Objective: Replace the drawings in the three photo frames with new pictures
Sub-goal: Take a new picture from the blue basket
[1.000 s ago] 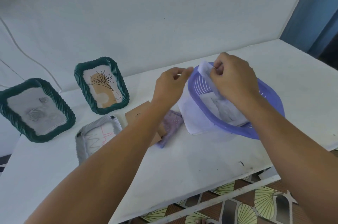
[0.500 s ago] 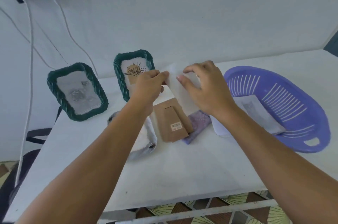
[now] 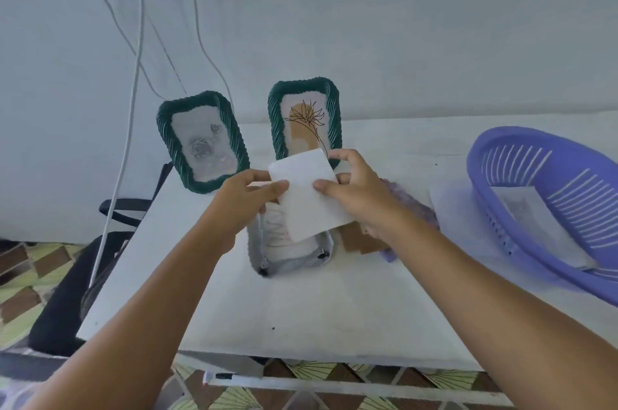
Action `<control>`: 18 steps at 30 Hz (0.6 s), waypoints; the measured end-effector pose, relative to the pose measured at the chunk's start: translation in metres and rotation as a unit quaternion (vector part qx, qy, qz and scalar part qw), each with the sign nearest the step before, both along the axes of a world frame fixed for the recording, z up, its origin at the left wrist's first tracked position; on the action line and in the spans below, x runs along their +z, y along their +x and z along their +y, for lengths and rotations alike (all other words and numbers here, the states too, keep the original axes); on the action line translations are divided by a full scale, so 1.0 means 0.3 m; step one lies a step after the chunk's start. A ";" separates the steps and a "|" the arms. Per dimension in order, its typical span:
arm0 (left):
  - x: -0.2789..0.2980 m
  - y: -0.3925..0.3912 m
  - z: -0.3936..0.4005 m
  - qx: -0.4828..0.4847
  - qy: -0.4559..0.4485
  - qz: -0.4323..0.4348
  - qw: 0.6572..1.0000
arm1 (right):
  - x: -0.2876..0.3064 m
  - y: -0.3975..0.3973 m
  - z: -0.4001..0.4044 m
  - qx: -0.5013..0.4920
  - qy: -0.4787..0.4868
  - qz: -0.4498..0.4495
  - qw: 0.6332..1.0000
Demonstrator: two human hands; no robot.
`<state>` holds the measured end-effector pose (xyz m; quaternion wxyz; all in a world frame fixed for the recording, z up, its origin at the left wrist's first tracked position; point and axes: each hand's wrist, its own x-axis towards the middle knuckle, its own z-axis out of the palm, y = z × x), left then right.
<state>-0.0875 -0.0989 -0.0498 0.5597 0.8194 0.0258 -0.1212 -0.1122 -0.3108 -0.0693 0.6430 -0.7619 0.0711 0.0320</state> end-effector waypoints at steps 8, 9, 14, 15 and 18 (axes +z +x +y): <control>-0.074 -0.027 0.088 0.020 0.071 -0.021 0.997 | -0.037 0.014 0.077 0.113 -0.246 -0.032 0.962; -0.086 -0.024 0.093 0.018 0.085 -0.021 0.996 | -0.047 0.019 0.080 0.119 -0.260 -0.031 0.958; -0.128 -0.001 0.100 0.006 0.148 -0.039 0.988 | -0.077 0.030 0.094 0.134 -0.319 -0.026 0.938; -0.130 0.002 0.099 0.005 0.155 -0.046 0.987 | -0.081 0.032 0.096 0.135 -0.332 -0.029 0.933; -0.139 0.006 0.100 0.002 0.167 -0.060 0.984 | -0.087 0.038 0.103 0.135 -0.356 -0.032 0.924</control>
